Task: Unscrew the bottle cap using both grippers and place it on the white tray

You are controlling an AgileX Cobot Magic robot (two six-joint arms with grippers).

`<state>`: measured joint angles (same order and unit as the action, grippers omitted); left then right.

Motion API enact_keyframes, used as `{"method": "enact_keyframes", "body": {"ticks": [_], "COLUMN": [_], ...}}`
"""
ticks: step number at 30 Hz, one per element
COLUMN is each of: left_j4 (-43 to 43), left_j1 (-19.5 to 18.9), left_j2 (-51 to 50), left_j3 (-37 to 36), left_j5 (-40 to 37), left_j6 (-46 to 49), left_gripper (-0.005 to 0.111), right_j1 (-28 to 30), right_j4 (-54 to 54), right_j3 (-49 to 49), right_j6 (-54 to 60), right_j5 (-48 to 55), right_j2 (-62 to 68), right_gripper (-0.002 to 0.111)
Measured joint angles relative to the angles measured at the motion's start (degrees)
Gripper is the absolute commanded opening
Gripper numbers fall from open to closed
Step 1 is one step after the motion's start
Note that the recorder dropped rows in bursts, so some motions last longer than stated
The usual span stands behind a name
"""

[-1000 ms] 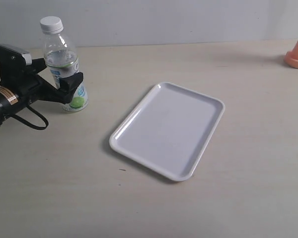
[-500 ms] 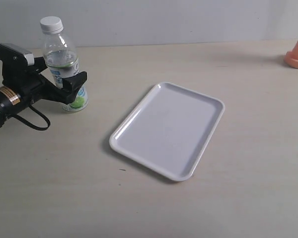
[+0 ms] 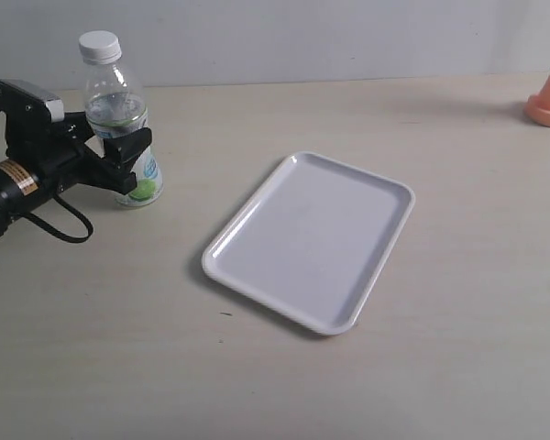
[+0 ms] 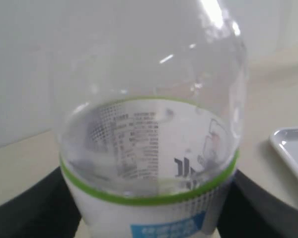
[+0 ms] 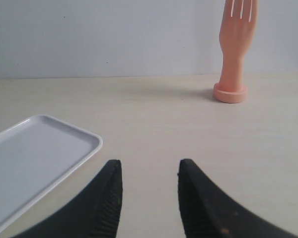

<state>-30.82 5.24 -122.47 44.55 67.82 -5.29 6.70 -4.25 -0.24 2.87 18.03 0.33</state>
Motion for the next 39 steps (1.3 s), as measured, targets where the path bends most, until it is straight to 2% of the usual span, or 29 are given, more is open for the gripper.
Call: {"method": "enact_keyframes", "body": {"ticks": [7,12,15,19,26,27,29,31,32,34,35,36,37,38,39], "left_j4": [-2.6,-8.1,-11.0,-13.0,-13.6,-13.8,-14.3,-14.8,-15.1,-15.4,-15.5,-15.5,-15.6,-15.6,-15.7], "left_j1": [0.0,0.0,0.0,0.0,0.0,0.0,0.0,0.0,0.0,0.0,0.0,0.0,0.0,0.0,0.0], "left_j2": [0.1,0.6,0.8,0.9,1.0,1.0,1.0,1.0,1.0,1.0,1.0,1.0,1.0,1.0,1.0], "left_j3": [0.0,0.0,0.0,0.0,0.0,0.0,0.0,0.0,0.0,0.0,0.0,0.0,0.0,0.0,0.0], "left_j5": [0.5,0.5,0.8,1.1,1.2,1.3,1.4,1.4,1.5,1.5,1.5,1.6,1.6,1.6,1.6], "left_j6": [0.4,2.2,4.8,7.3,8.1,8.6,11.0,12.0,12.6,13.1,13.3,13.3,13.4,13.4,13.4], "left_gripper": [0.051,0.051,0.051,0.051,0.051,0.051,0.051,0.051,0.051,0.051,0.051,0.051,0.051,0.051,0.051], "right_j1": [0.0,0.0,0.0,0.0,0.0,0.0,0.0,-0.6,-2.6,-7.4,-10.9,-12.4,-14.7,-15.3,-16.2], "right_j4": [3.0,-0.3,-5.7,-7.6,-8.0,-7.3,1.7,12.6,24.8,35.0,35.5,33.9,27.4,23.9,13.9], "right_j3": [0.0,0.0,0.0,0.0,-1.5,-3.4,-15.9,-25.2,-35.2,-47.6,-54.9,-57.6,-63.9,-66.9,-72.5], "right_j6": [1.0,-0.8,-5.3,-14.1,-22.4,-22.6,-26.9,-34.6,-42.0,-45.6,-40.6,-37.6,-28.9,-25.3,-16.5], "right_j5": [-3.5,-14.4,-23.9,-36.0,-37.1,-36.2,-32.7,-28.7,-23.2,-11.7,-4.4,-1.4,4.4,6.8,13.6], "right_j2": [0.0,0.0,0.0,0.0,0.0,0.7,9.9,18.0,26.1,39.6,48.0,51.2,59.2,62.3,69.4], "right_gripper": [0.037,0.037,0.037,0.037,0.036,0.036,0.037,0.044,0.047,0.047,0.047,0.047,0.047,0.047,0.048]}}
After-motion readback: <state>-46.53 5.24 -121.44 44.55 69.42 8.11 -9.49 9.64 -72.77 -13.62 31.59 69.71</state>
